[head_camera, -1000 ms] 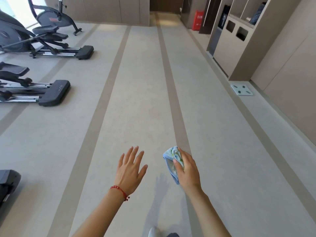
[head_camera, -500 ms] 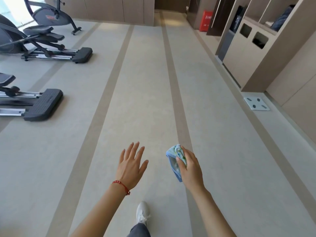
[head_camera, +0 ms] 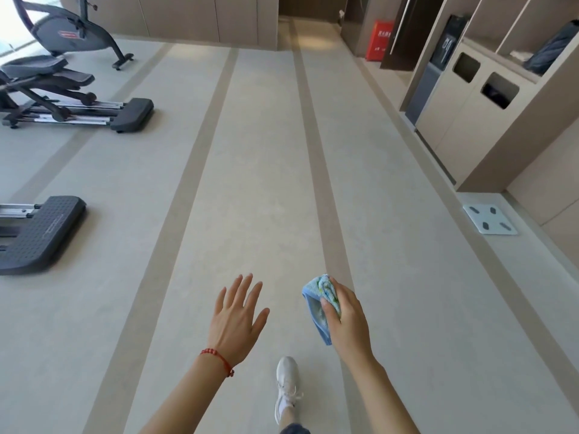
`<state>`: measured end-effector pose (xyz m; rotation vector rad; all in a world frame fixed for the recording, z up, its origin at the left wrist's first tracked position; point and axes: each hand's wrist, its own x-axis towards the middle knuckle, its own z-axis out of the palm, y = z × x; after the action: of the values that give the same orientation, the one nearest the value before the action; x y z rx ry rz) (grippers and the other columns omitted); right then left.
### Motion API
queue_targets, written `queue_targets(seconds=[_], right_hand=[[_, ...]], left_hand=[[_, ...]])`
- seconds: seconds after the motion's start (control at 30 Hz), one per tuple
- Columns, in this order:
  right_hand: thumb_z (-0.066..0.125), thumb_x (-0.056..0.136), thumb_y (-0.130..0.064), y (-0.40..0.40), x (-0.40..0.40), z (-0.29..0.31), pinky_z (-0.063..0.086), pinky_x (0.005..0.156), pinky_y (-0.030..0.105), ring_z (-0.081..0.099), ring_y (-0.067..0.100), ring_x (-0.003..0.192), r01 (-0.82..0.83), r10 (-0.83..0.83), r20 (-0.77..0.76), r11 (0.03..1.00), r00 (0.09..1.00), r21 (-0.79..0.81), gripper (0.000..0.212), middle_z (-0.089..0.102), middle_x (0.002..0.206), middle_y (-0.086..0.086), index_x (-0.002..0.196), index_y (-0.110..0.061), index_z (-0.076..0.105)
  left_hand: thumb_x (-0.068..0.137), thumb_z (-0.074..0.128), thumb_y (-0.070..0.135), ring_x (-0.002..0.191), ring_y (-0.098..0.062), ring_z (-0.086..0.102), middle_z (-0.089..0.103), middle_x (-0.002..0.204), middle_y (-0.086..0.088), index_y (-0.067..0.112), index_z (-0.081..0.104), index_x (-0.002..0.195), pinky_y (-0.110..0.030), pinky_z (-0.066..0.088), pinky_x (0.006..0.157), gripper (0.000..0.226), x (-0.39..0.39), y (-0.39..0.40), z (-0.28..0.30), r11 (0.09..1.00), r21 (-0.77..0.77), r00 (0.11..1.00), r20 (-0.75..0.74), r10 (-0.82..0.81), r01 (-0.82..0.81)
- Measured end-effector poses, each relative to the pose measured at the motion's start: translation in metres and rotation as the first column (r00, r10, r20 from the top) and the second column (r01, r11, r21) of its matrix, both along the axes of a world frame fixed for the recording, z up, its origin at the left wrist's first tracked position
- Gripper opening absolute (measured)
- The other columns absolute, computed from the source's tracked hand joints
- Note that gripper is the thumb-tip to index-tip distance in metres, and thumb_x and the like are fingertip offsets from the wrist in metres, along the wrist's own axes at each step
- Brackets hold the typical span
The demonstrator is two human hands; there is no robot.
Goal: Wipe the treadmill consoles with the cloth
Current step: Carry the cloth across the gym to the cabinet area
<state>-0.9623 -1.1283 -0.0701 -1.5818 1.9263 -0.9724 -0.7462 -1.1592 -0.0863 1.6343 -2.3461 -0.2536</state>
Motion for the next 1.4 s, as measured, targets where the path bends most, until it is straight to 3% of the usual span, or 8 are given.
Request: queue_targets(seconds=[0.13, 0.43, 0.87, 1.07, 1.4], right_hand=[[0.047, 0.093, -0.027, -0.100, -0.020, -0.004, 0.038, 0.100, 0.028, 0.044, 0.010, 0.121, -0.005, 0.006, 0.011, 1.000, 1.000, -0.020, 0.041, 0.049, 0.133, -0.010, 0.134, -0.024, 0.043], [0.046, 0.094, -0.027, -0.309, -0.067, 0.017, 0.033, 0.095, 0.020, 0.043, 0.008, 0.120, -0.020, 0.021, 0.018, 0.999, 1.000, -0.028, 0.041, 0.048, 0.133, -0.011, 0.134, -0.025, 0.042], [0.046, 0.094, -0.027, -0.638, -0.097, -0.002, 0.032, 0.096, 0.019, 0.044, 0.009, 0.121, 0.006, -0.007, 0.042, 1.000, 0.999, 0.008, 0.040, 0.048, 0.131, -0.013, 0.133, -0.025, 0.043], [0.045, 0.094, -0.029, -0.770, -0.119, 0.004, 0.031, 0.094, 0.017, 0.040, 0.001, 0.113, 0.034, -0.035, 0.034, 0.999, 0.999, 0.023, 0.040, 0.048, 0.131, -0.012, 0.134, -0.025, 0.043], [0.048, 0.093, -0.026, -0.997, -0.192, -0.011, 0.036, 0.101, 0.026, 0.045, 0.013, 0.121, 0.081, -0.081, 0.035, 0.997, 0.996, 0.004, 0.040, 0.051, 0.132, -0.004, 0.133, -0.021, 0.044]], left_hand=[[0.098, 0.012, 0.051, 0.125, -0.026, 0.037, 0.055, 0.131, -0.011, 0.014, 0.051, 0.125, -0.052, 0.042, 0.093, 0.060, -0.020, -0.096, -0.005, 0.999, 0.033, 0.999, 0.020, 0.027, -0.027], [0.098, 0.014, 0.051, 0.124, -0.031, 0.047, 0.054, 0.132, -0.012, 0.012, 0.056, 0.124, -0.052, 0.040, 0.095, 0.064, -0.064, -0.305, 0.021, 0.999, 0.024, 0.998, 0.055, 0.038, -0.039], [0.098, 0.011, 0.051, 0.122, -0.029, 0.046, 0.056, 0.130, -0.011, 0.012, 0.057, 0.123, -0.051, 0.044, 0.092, 0.065, -0.097, -0.639, -0.001, 0.999, 0.052, 0.999, 0.047, 0.011, -0.014], [0.098, 0.011, 0.051, 0.120, -0.033, 0.051, 0.056, 0.130, -0.012, 0.010, 0.058, 0.123, -0.052, 0.042, 0.092, 0.066, -0.124, -0.785, 0.010, 0.998, 0.055, 0.998, 0.059, -0.032, 0.028], [0.098, 0.012, 0.051, 0.120, -0.032, 0.051, 0.056, 0.130, -0.012, 0.011, 0.057, 0.123, -0.052, 0.042, 0.092, 0.065, -0.195, -1.013, -0.008, 0.994, 0.093, 0.995, 0.072, -0.071, 0.064]])
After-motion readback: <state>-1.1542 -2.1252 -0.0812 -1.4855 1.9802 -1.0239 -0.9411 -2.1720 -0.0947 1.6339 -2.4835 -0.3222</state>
